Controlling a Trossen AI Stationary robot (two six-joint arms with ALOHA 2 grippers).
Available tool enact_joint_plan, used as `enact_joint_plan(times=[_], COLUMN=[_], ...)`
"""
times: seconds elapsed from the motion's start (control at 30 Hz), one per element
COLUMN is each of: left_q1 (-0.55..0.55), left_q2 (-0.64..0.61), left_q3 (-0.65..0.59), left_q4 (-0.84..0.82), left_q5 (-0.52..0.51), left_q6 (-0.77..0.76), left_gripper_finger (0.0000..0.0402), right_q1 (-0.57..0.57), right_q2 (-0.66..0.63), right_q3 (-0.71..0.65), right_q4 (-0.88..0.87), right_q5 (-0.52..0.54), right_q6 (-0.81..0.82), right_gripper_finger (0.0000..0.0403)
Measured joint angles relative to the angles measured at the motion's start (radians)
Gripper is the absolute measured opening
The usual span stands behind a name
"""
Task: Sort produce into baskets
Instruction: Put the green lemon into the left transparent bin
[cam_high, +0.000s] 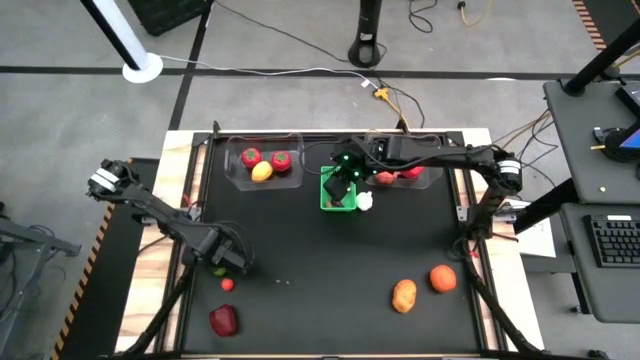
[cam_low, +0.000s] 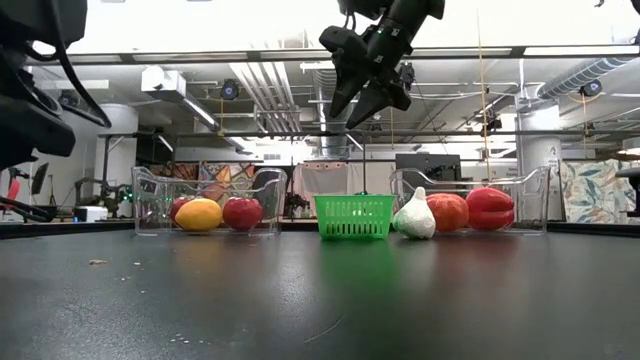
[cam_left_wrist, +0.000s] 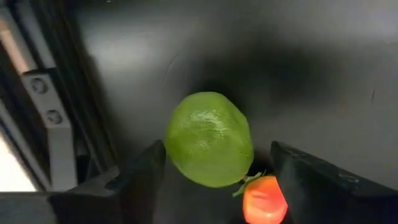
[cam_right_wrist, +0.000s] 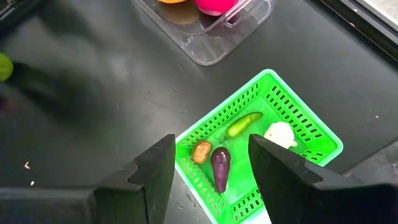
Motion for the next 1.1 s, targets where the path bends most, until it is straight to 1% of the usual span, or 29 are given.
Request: enact_joint_plan(times=[0.17, 0.23, 0.5, 0.57, 0.63, 0.87, 1.0, 1.1], left_q1=[-0.001, -0.002, -0.002, -0.002, -0.002, -0.002, -0.002, -0.001], left_q2=[0.000, 0.000, 0.000, 0.000, 0.000, -0.001, -0.002, -0.002], left_q3=[-0.015, -0.015, -0.017, -0.016, -0.009, 0.067, 0.147, 0.220], left_q4=[0.011, 0.011, 0.012, 0.013, 0.015, 0.010, -0.012, -0.017], left_q5=[-0.018, -0.025, -0.030, -0.030, -0.035, -0.133, -0.230, -0.319], left_q6=[-0.012, -0.002, 0.004, 0.008, 0.017, 0.072, 0.147, 0.240], left_gripper_finger=[0.0261, 0.0251, 0.0169, 0.0158, 0.0154, 0.0158, 0.0158, 0.0158], right_q1=[0.000, 0.000, 0.000, 0.000, 0.000, 0.000, 0.000, 0.001], right_q2=[0.000, 0.000, 0.000, 0.000, 0.000, -0.004, -0.033, -0.069], right_q3=[0.000, 0.000, 0.000, 0.000, 0.000, 0.000, 0.000, 0.000], right_q4=[0.000, 0.000, -0.001, -0.001, -0.001, -0.019, -0.067, -0.093], right_q5=[0.000, 0.000, -0.005, -0.005, -0.005, -0.005, -0.005, -0.005], right_q6=[0.000, 0.000, 0.000, 0.000, 0.000, -0.013, -0.011, -0.010], right_gripper_finger=[0.0194, 0.0194, 0.0194, 0.0194, 0.0194, 0.0194, 0.0194, 0.0194])
